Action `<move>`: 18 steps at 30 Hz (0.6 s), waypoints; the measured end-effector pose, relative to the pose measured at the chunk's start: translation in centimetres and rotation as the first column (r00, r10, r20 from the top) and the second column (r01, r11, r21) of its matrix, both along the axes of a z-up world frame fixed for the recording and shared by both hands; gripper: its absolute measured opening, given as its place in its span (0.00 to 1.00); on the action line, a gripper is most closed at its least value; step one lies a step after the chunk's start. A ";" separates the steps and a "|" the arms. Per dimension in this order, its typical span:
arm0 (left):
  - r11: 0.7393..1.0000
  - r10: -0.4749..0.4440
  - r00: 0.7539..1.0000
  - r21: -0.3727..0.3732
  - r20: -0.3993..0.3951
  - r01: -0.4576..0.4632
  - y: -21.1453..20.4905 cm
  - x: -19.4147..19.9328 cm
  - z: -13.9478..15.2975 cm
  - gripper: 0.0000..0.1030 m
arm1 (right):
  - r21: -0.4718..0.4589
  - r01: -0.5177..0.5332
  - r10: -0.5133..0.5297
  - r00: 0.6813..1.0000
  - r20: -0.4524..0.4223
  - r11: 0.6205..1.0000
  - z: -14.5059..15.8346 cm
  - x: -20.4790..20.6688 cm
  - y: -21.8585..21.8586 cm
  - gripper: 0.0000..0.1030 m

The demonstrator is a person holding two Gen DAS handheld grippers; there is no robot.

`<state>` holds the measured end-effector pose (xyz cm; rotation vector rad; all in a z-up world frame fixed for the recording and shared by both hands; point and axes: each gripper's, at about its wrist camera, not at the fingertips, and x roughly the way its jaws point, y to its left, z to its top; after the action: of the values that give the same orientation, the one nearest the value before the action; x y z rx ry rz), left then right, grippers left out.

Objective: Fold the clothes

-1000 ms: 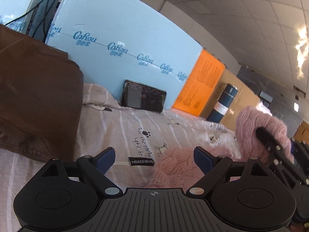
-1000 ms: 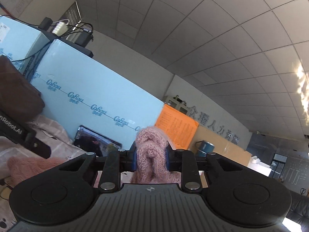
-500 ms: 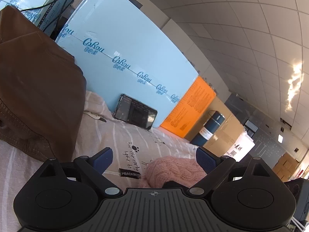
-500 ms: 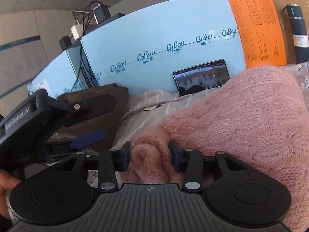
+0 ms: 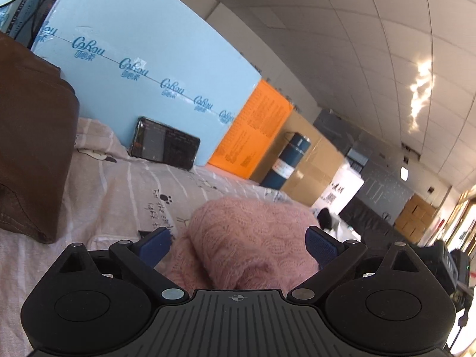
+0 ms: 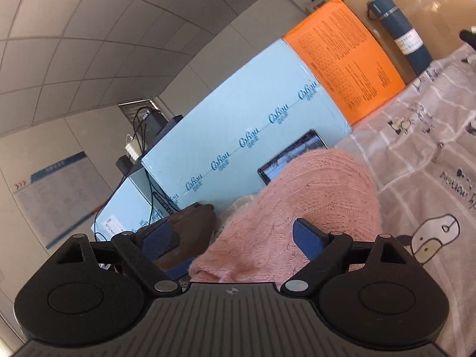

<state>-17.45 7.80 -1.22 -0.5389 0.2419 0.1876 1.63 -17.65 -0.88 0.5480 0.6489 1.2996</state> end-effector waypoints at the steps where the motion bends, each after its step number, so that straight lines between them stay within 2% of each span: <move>1: 0.999 0.010 0.999 0.038 -0.048 -0.008 -0.5 0.6 -0.2 0.96 | -0.007 0.004 -0.004 1.000 -0.028 1.000 -0.4 0.5 0.2 0.86; 3: 0.995 0.052 0.989 0.095 -0.137 -0.039 -0.9 1.5 -0.7 0.96 | -0.030 0.016 -0.018 0.996 -0.092 0.999 -1.6 1.7 1.2 0.86; 5: 0.995 0.066 0.981 0.091 -0.184 -0.050 -0.6 1.9 -1.1 0.96 | -0.043 0.021 -0.027 0.989 -0.146 0.999 -2.5 2.7 1.7 0.86; 7: 0.995 0.076 0.973 0.083 -0.219 -0.059 -0.3 2.2 -1.5 0.96 | -0.045 0.027 -0.033 0.988 -0.150 0.999 -2.8 3.0 1.9 0.86; 10: 0.994 0.086 0.962 0.083 -0.257 -0.067 0.0 2.4 -1.9 0.97 | -0.056 0.031 -0.037 0.994 -0.102 0.998 -2.8 2.5 1.9 0.86; 13: 0.994 0.085 0.968 0.087 -0.236 -0.066 -0.1 2.0 -1.7 0.97 | -0.023 0.036 -0.037 0.999 -0.030 0.999 -2.7 1.4 1.3 0.87; 15: 0.995 0.076 0.979 0.072 -0.190 -0.063 0.0 1.4 -1.3 0.96 | 0.057 0.042 -0.042 0.999 0.000 0.997 -2.4 0.8 0.0 0.90; 18: 0.997 0.073 0.990 0.014 -0.124 -0.072 -0.1 0.4 -0.6 0.96 | 0.157 0.120 -0.121 0.993 -0.003 0.980 -2.4 0.7 -2.0 1.00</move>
<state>-17.04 7.68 -1.85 -0.5277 0.3425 0.2935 2.36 -19.63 -3.27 0.7011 0.5027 1.2436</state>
